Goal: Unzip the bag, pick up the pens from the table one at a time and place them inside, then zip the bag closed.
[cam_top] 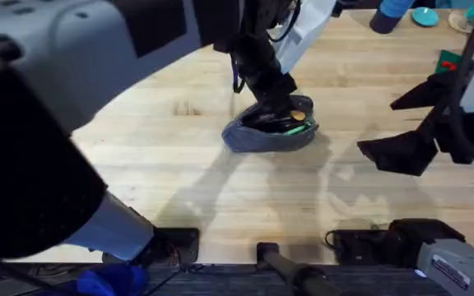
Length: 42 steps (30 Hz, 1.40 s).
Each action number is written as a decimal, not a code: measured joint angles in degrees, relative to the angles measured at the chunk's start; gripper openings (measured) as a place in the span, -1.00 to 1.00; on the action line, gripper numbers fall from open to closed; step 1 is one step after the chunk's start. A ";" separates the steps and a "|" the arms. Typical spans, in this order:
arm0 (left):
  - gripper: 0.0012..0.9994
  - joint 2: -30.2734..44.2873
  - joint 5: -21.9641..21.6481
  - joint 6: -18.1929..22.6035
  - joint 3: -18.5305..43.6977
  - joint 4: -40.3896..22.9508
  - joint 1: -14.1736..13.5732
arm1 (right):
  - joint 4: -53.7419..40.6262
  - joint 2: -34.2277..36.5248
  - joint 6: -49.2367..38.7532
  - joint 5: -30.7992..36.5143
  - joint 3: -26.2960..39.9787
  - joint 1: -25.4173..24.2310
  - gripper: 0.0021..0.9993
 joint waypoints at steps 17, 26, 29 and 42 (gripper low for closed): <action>0.95 1.07 -0.35 0.65 0.00 -1.12 -0.17 | 0.00 0.00 0.00 0.00 0.00 0.00 1.00; 0.99 1.07 -0.37 0.63 0.00 -1.25 -0.22 | 0.00 0.00 0.00 0.00 0.00 0.00 1.00; 0.99 1.07 -0.36 0.63 0.00 -1.43 -0.22 | 0.01 0.01 0.00 0.00 0.00 0.00 1.00; 0.99 1.07 -0.40 0.66 0.09 -5.21 -0.22 | 0.00 0.01 0.00 0.00 0.00 0.00 1.00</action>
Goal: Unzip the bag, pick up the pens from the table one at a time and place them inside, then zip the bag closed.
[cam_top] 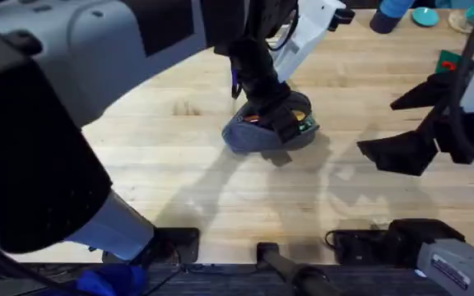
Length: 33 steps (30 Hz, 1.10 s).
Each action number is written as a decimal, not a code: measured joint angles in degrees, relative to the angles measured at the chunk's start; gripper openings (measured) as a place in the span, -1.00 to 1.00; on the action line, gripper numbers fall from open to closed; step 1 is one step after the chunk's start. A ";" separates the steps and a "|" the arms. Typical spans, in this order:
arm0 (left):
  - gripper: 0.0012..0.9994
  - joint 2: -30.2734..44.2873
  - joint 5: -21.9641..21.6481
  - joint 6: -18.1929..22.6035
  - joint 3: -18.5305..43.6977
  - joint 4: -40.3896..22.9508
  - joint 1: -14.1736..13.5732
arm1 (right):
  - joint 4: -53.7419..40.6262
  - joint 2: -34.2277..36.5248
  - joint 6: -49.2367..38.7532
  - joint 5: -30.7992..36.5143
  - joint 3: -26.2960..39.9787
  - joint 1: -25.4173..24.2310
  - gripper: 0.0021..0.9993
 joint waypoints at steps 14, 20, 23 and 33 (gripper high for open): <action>0.99 0.00 0.03 0.56 0.00 1.04 0.00 | 0.00 -0.01 0.00 0.00 0.00 0.00 1.00; 0.99 -2.89 -0.01 1.79 0.00 1.12 -0.33 | 0.02 0.01 0.00 0.00 0.00 0.00 1.00; 0.99 -7.34 -0.01 3.00 0.00 1.16 -0.44 | 0.00 -0.01 0.00 0.00 0.00 0.00 1.00; 0.99 -21.31 -0.05 8.60 0.33 -9.56 -0.10 | 0.00 -0.01 0.00 0.00 0.00 0.00 1.00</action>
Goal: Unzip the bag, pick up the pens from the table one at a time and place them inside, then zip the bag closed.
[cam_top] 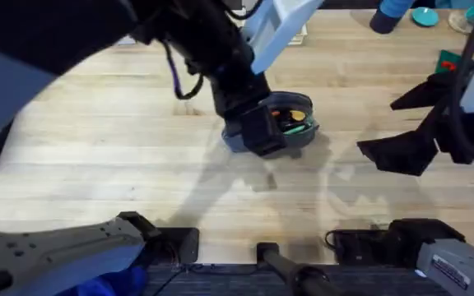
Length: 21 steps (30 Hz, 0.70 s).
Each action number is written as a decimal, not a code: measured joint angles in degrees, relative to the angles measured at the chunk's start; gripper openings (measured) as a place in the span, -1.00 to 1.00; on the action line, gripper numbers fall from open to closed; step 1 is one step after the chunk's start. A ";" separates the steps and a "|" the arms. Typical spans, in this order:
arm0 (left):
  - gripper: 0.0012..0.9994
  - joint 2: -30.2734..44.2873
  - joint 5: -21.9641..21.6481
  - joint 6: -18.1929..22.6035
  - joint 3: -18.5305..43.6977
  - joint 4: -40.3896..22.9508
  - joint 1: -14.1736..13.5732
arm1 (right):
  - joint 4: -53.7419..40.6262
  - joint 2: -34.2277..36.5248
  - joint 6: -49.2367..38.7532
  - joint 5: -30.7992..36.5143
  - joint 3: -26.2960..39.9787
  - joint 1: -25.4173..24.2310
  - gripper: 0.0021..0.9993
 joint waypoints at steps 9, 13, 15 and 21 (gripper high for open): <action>1.00 -8.07 -0.17 0.92 0.00 -6.22 4.09 | 0.00 0.02 0.00 0.00 0.00 0.00 1.00; 0.99 -12.58 -0.16 1.71 -0.90 -6.99 7.72 | 0.00 0.00 0.00 0.00 0.00 0.00 1.00; 1.00 -14.76 -0.15 1.82 -2.63 -6.92 9.36 | 0.00 0.02 0.00 -0.01 0.00 0.00 1.00; 0.99 -21.82 0.29 3.04 -9.62 -4.21 13.06 | 0.00 0.02 0.00 0.00 0.00 0.00 1.00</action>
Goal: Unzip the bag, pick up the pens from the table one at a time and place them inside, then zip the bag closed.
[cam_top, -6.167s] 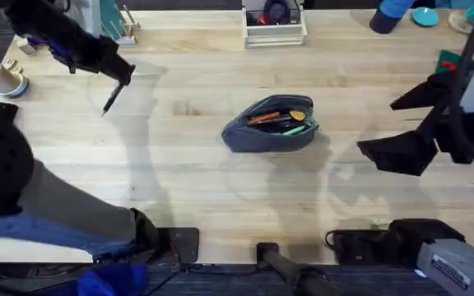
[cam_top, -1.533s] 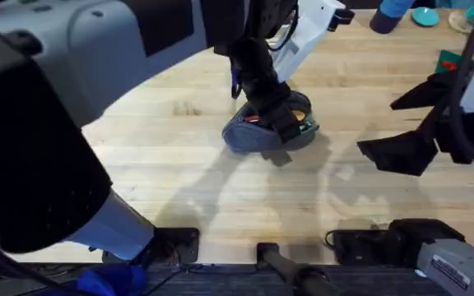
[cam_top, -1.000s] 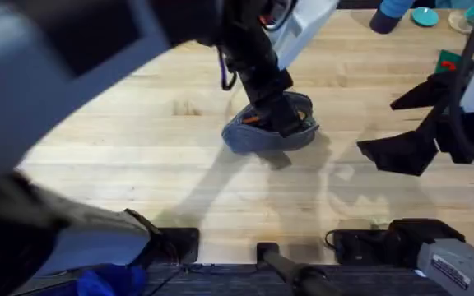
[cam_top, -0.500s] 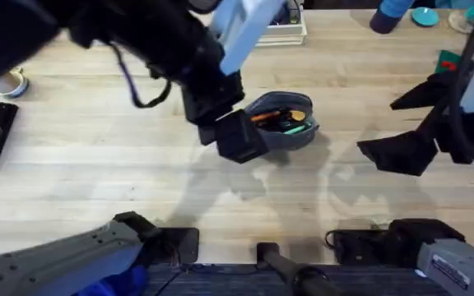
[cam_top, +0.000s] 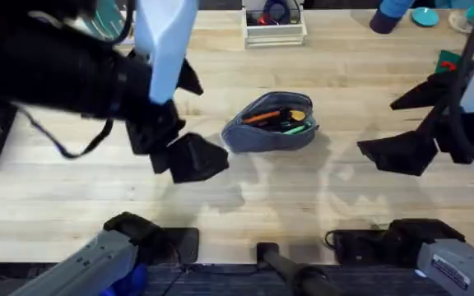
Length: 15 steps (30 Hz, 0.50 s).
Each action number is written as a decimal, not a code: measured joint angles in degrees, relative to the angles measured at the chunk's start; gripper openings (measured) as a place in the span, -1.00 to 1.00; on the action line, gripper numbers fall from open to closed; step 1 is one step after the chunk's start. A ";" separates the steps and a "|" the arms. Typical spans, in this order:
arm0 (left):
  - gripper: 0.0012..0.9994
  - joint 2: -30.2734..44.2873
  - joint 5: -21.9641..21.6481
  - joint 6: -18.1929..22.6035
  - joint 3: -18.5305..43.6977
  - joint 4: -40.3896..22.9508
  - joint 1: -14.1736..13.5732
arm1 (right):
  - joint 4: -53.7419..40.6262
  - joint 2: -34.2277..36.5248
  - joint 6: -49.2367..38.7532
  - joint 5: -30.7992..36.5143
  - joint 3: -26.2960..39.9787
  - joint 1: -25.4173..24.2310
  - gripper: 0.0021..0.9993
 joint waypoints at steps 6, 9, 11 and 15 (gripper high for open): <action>0.99 -6.43 0.52 0.38 -8.49 3.42 2.52 | 0.02 -0.02 0.00 0.00 0.00 0.00 1.00; 0.99 -8.40 0.61 0.42 -12.52 3.78 3.30 | 0.00 -0.02 0.00 0.00 0.00 0.00 1.00; 0.99 -8.69 0.26 0.53 -14.66 3.70 3.36 | 0.00 -0.02 0.00 0.00 0.00 0.00 1.00; 0.99 -7.98 -0.20 0.58 -17.31 4.18 3.35 | 0.00 0.00 0.00 0.00 0.00 0.00 1.00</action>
